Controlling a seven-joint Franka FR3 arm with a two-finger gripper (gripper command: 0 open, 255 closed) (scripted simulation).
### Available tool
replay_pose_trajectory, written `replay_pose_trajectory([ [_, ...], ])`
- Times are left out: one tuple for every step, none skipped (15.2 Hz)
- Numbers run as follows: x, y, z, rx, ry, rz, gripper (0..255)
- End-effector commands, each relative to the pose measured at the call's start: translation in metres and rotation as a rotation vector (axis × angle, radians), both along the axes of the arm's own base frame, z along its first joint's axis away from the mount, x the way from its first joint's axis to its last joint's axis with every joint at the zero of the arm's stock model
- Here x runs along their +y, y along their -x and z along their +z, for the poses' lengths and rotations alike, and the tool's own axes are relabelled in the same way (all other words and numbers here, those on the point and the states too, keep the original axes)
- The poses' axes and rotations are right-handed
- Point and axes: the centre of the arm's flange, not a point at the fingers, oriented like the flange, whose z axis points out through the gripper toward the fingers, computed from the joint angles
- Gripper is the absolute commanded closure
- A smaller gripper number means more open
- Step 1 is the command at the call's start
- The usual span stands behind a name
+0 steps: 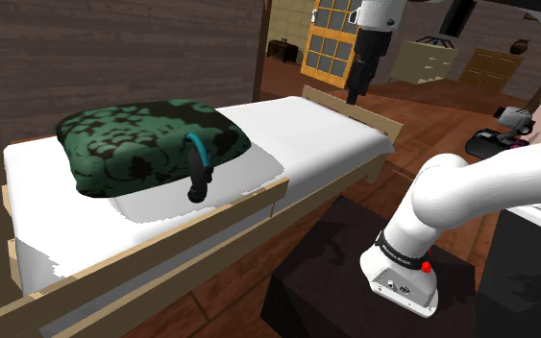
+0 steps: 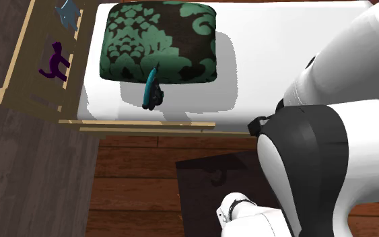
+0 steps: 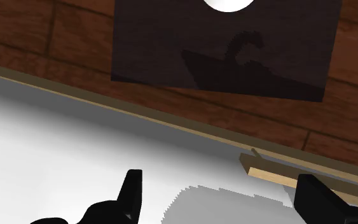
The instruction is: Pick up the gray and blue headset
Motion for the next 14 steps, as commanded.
replay_pose_trajectory([
  [0.0, 0.0, 0.0, 0.0, 0.0, 0.0, 0],
  [0.01, -0.004, -0.005, -0.004, -0.005, -0.012, 0],
  [0.021, -0.009, -0.009, -0.007, -0.011, -0.024, 0],
  [0.031, -0.013, -0.014, -0.011, -0.016, -0.036, 0],
  [0.041, -0.018, -0.019, -0.015, -0.021, -0.048, 0],
  [0.052, -0.023, -0.023, -0.019, -0.027, -0.059, 0],
  [0.062, -0.028, -0.027, -0.022, -0.032, -0.071, 0],
  [0.072, -0.033, -0.032, -0.026, -0.038, -0.083, 0],
  [0.082, -0.038, -0.036, -0.03, -0.043, -0.095, 0],
  [0.093, -0.044, -0.04, -0.034, -0.048, -0.107, 0],
  [0.103, -0.049, -0.044, -0.037, -0.054, -0.119, 0],
  [0.113, -0.055, -0.048, -0.041, -0.059, -0.131, 0],
  [0.123, -0.061, -0.052, -0.045, -0.064, -0.143, 0],
  [0.133, -0.066, -0.056, -0.048, -0.07, -0.154, 0],
])
